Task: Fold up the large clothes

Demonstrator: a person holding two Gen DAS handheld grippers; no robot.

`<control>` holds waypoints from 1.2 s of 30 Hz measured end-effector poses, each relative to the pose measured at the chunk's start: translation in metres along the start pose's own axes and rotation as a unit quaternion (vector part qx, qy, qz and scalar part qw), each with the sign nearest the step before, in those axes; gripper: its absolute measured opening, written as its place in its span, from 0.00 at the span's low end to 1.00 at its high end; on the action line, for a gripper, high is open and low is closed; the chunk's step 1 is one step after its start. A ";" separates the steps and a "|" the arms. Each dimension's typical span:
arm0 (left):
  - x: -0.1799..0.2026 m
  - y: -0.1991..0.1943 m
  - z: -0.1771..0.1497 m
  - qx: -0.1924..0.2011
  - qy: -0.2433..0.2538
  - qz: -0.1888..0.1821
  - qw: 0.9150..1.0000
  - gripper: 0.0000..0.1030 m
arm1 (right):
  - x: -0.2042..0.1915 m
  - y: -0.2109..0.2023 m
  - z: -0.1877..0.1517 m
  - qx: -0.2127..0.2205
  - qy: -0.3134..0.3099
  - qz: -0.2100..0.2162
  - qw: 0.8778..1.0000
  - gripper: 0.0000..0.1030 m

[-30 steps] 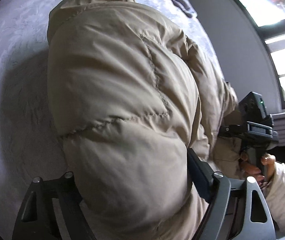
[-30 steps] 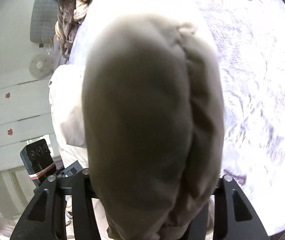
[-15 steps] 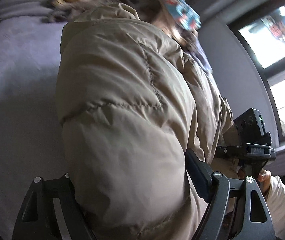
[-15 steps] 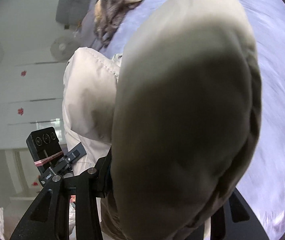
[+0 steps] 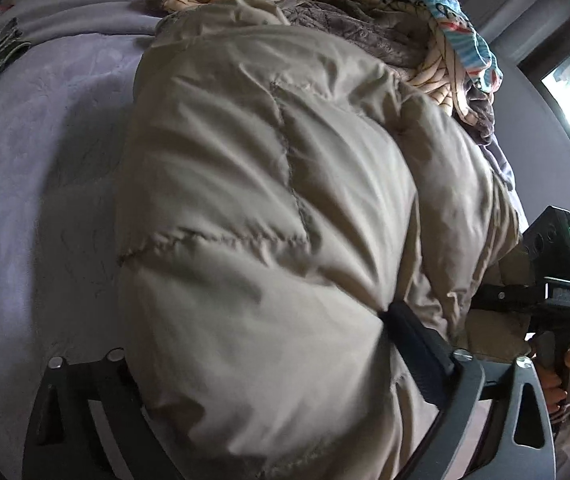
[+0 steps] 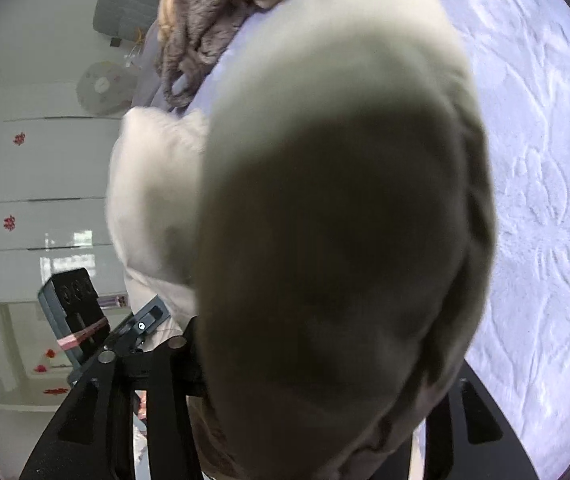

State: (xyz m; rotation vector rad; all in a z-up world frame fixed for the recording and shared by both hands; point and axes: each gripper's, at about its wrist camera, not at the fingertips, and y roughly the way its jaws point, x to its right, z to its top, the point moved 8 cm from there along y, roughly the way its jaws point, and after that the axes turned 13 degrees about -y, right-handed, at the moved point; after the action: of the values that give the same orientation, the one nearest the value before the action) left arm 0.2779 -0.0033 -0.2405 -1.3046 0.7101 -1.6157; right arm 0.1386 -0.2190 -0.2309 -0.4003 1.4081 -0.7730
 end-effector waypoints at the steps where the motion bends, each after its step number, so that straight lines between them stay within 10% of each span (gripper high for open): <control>1: -0.001 0.001 0.001 0.001 -0.001 0.002 1.000 0.98 | 0.004 0.001 -0.004 0.001 0.006 -0.002 1.000 0.61; 9: 0.010 -0.066 0.013 0.079 0.005 0.053 0.995 0.93 | -0.001 -0.052 -0.022 0.009 -0.010 -0.082 0.997 0.64; 12: 0.014 -0.090 0.034 0.110 0.007 0.045 0.993 0.74 | -0.012 -0.098 -0.035 0.043 -0.050 -0.159 0.985 0.61; 14: 0.019 -0.088 0.046 0.117 0.019 0.049 0.992 0.74 | -0.017 -0.128 -0.018 0.072 -0.067 -0.200 0.975 0.13; 16: 0.025 -0.079 0.050 0.113 0.024 0.050 0.992 0.74 | -0.038 -0.150 -0.012 0.093 -0.080 -0.210 0.970 0.11; 18: 0.038 -0.062 0.050 0.104 0.034 0.046 0.993 0.74 | -0.068 -0.105 0.023 0.097 -0.102 -0.188 0.972 0.11; 22: 0.053 -0.020 0.048 0.103 0.057 0.104 0.988 0.75 | -0.098 -0.047 -0.012 0.032 -0.180 -0.195 0.964 0.10; 27: 0.058 0.004 0.050 0.104 0.051 0.121 0.986 0.79 | -0.050 -0.008 -0.032 -0.007 -0.185 -0.288 0.940 0.10; 36: 0.066 -0.003 0.043 0.116 0.070 0.144 0.980 0.79 | -0.007 0.012 -0.026 0.000 -0.136 -0.275 0.952 0.07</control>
State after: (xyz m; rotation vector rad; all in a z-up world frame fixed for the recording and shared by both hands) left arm 0.3168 -0.0569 -0.1983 -0.8834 0.7355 -1.5113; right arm 0.1167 -0.2011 -0.2375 -0.8881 1.0415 -1.1184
